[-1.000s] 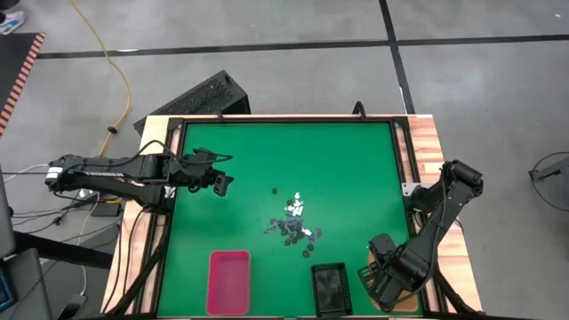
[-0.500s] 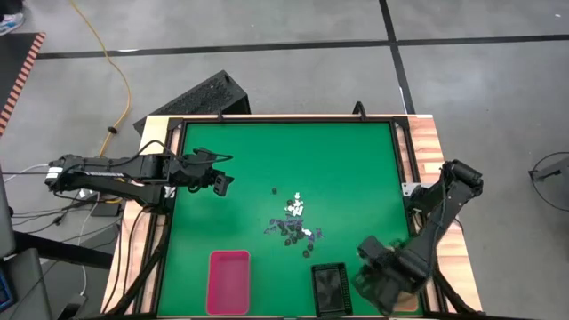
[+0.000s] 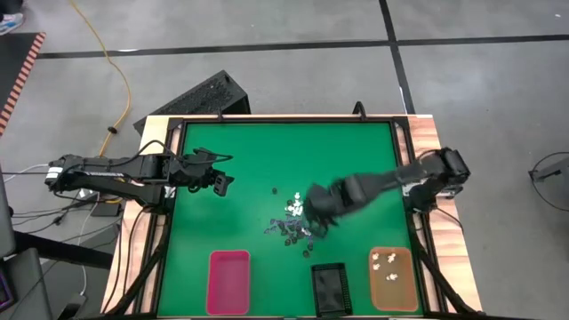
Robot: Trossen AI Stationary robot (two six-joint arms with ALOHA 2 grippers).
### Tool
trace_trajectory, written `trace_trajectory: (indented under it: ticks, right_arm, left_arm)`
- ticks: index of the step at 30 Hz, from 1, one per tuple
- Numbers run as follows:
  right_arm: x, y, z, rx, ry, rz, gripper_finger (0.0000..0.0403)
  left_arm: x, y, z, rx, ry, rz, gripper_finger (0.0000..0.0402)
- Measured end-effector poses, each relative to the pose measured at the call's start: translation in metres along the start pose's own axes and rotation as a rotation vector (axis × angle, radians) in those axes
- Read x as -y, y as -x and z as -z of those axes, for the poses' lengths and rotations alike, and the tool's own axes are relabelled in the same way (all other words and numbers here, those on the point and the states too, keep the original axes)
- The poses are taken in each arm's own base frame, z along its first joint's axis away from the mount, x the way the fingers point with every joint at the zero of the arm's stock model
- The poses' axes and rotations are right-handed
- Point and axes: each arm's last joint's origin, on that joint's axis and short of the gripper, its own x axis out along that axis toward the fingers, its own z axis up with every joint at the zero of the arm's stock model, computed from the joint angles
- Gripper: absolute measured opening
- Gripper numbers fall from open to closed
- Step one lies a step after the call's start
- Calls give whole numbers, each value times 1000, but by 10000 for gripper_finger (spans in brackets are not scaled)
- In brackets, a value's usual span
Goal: Sort Halloween decoration
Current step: Put the white skeleton toy into the right orange organizing bin
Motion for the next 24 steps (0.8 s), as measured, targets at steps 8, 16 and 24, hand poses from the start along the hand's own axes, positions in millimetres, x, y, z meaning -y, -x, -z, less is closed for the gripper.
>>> trace_trajectory:
  ticks: [8,16,24]
  right_arm:
    - [45,-31,-60,98,-212,-25,178]
    - [50,-84,-73,34,-389,27,178]
    - [48,-121,-71,-39,-463,67,178]
  left_arm:
    - [0,0,0,0,-8,-1,219]
    - [0,0,0,1,-8,-5,219]
    - [-1,0,0,12,-7,-14,219]
